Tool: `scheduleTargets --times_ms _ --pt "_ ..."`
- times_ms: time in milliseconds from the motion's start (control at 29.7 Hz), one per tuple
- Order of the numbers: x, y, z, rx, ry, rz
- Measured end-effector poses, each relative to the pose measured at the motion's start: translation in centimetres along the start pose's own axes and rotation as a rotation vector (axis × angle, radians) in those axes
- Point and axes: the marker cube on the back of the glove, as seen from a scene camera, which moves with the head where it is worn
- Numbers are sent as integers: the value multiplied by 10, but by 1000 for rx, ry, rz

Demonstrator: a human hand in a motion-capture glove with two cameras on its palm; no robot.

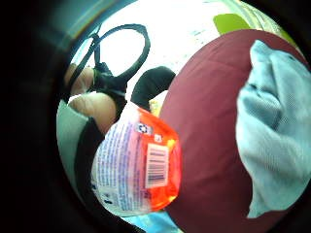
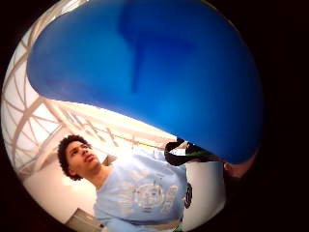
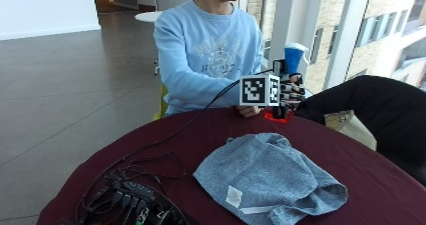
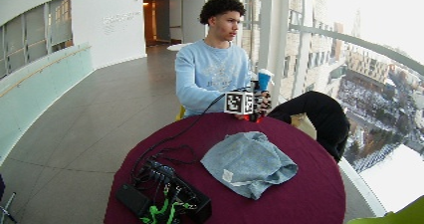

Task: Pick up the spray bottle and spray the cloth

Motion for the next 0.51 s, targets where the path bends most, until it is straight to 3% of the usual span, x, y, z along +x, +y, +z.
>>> scheduleTargets --times_ms 270,505 --pt "22 -32 49 6 -13 -81" --pt "39 -37 58 36 8 -85"
